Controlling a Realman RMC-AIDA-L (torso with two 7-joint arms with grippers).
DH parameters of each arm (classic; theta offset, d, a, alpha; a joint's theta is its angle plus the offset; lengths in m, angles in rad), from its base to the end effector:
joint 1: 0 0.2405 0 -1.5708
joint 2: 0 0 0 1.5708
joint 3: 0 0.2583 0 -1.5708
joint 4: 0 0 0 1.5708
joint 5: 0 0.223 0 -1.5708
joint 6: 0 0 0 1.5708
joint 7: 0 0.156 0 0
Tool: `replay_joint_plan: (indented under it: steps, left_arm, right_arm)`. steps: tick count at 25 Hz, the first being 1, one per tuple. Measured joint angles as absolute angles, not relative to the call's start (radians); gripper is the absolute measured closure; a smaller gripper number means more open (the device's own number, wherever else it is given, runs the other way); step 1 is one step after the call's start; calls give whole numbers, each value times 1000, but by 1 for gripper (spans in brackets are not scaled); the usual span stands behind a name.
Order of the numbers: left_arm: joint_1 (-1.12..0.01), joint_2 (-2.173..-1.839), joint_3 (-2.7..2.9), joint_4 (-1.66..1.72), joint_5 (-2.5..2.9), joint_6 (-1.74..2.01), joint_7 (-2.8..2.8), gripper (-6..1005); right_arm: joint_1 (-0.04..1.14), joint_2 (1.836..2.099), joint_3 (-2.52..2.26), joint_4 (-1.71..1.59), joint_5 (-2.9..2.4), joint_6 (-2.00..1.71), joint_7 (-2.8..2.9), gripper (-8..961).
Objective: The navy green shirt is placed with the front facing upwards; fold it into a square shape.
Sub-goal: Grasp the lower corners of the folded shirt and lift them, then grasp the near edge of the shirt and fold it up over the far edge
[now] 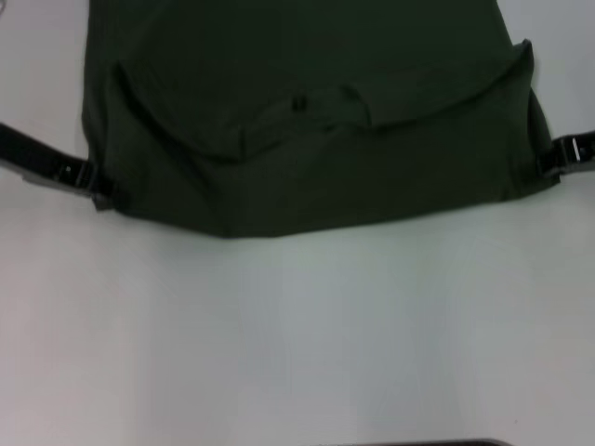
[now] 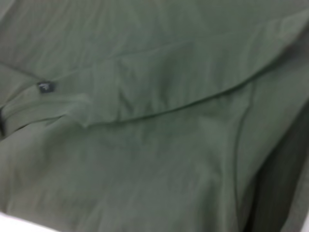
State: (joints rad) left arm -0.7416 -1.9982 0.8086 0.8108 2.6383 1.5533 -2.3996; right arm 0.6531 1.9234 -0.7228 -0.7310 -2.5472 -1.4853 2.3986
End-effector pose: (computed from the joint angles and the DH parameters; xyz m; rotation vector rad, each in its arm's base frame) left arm -0.2731 0.3888 0.0221 -2.4514 -1.5278 0.2431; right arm 0.3201 0.3787 0.0504 -2.2669 1.6925 -0.0514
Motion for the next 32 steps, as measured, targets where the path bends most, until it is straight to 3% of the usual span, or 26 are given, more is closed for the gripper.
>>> replay_joint_plan:
  steps: [13,22,25,32]
  left_arm:
    - [-673,-2003,820,984,2673,1897,-2360,874]
    - [-684,-1990,811,1062,2673,1979,-2339,877]
    - [-684,-1985,779,1086,2669,1988,-2330,877]
    - [-697,-1949,616,1115,2635,2032,-2279,877]
  right_arm:
    - [599,1953,-724,-842,-2561,-1769,2322,906]
    - [586,1948,-623,-963,-2463,-1954,2263,907]
    - [583,1934,-588,-964,-2418,-1977,2248,907]
    - [556,1864,-562,-950,-2202,-1983,2261,907]
